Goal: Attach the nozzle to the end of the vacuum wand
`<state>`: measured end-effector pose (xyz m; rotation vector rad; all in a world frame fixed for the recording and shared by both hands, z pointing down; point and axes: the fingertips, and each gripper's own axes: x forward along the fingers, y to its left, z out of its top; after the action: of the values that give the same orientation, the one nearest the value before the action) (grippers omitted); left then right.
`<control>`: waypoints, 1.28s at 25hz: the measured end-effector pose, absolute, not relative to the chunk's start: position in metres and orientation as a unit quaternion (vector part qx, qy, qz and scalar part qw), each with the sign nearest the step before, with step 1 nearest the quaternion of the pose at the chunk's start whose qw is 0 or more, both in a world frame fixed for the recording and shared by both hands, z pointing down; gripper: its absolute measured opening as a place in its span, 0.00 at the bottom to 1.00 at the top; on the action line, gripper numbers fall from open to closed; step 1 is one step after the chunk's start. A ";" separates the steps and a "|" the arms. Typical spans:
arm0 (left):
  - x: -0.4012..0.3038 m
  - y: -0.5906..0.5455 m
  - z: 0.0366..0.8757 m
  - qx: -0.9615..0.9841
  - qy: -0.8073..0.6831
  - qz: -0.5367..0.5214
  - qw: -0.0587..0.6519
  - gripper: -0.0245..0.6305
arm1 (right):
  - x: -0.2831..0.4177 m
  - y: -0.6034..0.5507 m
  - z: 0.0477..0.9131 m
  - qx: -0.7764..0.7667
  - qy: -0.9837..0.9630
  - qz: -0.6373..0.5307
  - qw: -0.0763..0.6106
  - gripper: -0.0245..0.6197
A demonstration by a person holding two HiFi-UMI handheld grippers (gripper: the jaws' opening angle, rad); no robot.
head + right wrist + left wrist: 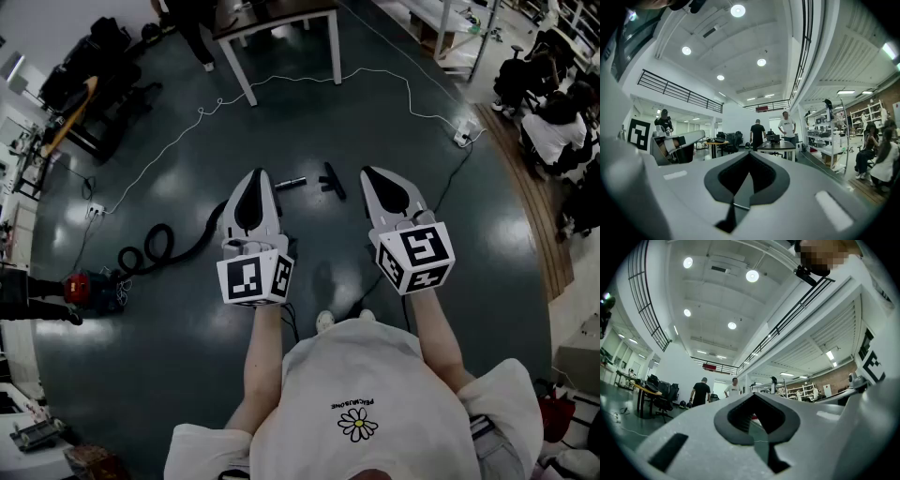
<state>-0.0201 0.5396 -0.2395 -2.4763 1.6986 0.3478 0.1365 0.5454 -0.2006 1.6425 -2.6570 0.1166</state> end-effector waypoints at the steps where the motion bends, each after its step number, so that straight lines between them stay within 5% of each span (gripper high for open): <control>1: -0.019 0.541 -0.240 -0.817 0.561 0.115 0.061 0.04 | 0.138 0.547 -0.201 0.525 -0.850 0.037 0.006 0.04; 21: -0.003 0.561 -0.208 -0.794 0.598 0.107 0.032 0.04 | 0.189 0.562 -0.165 0.485 -0.871 0.079 0.006 0.04; 32: -0.065 0.437 -0.182 -0.770 0.620 0.151 0.001 0.04 | 0.138 0.438 -0.140 0.461 -0.882 0.088 0.044 0.05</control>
<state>-0.0647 0.4365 -0.1818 -2.4164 1.9477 0.4744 0.1379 0.4385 -0.1403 1.4096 -2.6945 0.2702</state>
